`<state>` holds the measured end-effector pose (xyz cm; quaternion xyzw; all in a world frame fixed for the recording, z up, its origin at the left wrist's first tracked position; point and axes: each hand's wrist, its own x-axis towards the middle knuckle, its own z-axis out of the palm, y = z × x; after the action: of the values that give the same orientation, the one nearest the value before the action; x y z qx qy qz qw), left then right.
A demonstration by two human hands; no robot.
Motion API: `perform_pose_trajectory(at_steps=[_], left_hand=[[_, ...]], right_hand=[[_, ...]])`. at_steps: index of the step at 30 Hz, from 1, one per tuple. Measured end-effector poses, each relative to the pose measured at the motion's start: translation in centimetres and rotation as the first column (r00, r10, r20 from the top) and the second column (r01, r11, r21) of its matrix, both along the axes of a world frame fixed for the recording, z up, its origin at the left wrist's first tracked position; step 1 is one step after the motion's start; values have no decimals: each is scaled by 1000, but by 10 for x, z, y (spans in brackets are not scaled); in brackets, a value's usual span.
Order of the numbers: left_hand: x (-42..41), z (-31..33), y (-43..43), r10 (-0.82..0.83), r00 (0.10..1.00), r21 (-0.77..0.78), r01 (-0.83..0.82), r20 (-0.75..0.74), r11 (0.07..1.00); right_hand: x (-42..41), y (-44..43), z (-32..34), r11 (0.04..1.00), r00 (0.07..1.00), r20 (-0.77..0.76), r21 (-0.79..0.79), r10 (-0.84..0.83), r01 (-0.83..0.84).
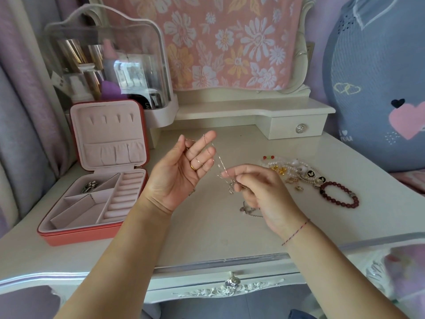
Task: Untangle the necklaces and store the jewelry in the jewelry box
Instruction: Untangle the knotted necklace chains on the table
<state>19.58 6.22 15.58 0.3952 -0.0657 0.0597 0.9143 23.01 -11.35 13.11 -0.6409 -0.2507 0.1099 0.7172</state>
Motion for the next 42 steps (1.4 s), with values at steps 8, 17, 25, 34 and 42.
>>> perform_pose_trajectory(at_steps=[8, 17, 25, 34, 42], left_hand=[[3, -2, -1, 62, 990, 138, -44, -128, 989], [14, -18, -4, 444, 874, 581, -260, -199, 772], [7, -14, -14, 412, 909, 815, -289, 68, 503], [-1, -16, -17, -112, 994, 744, 74, 2, 664], [2, -6, -4, 136, 989, 316, -147, 57, 937]], right_hand=[[-2, -3, 5, 992, 998, -46, 121, 45, -40], [9, -7, 0, 913, 980, -138, 400, 143, -77], [5, -4, 0, 983, 998, 31, 175, 58, -63], [7, -3, -1, 983, 997, 48, 172, 60, -68], [14, -3, -9, 975, 980, -25, 101, -198, 199]])
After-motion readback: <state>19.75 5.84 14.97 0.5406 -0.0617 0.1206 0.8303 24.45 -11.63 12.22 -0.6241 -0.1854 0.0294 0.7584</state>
